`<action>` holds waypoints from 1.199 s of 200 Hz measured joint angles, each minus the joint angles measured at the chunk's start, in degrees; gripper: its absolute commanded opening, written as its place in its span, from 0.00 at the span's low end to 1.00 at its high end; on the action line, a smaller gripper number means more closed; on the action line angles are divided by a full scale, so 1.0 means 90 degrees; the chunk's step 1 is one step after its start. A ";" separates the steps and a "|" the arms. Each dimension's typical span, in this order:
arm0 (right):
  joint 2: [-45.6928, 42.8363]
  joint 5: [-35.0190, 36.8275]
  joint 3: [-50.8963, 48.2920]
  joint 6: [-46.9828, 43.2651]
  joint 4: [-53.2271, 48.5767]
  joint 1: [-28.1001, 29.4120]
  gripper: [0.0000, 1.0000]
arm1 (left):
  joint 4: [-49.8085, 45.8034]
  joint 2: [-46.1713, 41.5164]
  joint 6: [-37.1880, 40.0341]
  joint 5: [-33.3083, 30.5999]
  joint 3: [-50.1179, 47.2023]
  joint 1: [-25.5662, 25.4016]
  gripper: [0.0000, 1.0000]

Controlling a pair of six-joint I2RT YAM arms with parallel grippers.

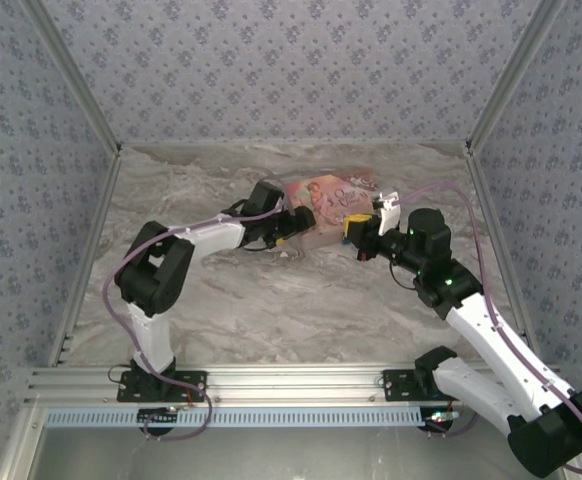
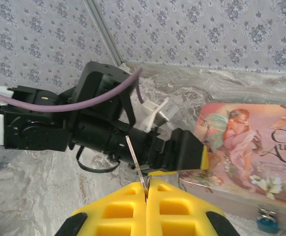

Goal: Unlock the padlock with the key

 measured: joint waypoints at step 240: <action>0.2416 -0.0811 0.0328 0.0886 0.0291 -0.0345 0.00 | 0.0709 -0.4019 0.2565 0.0063 -0.3038 0.1481 0.99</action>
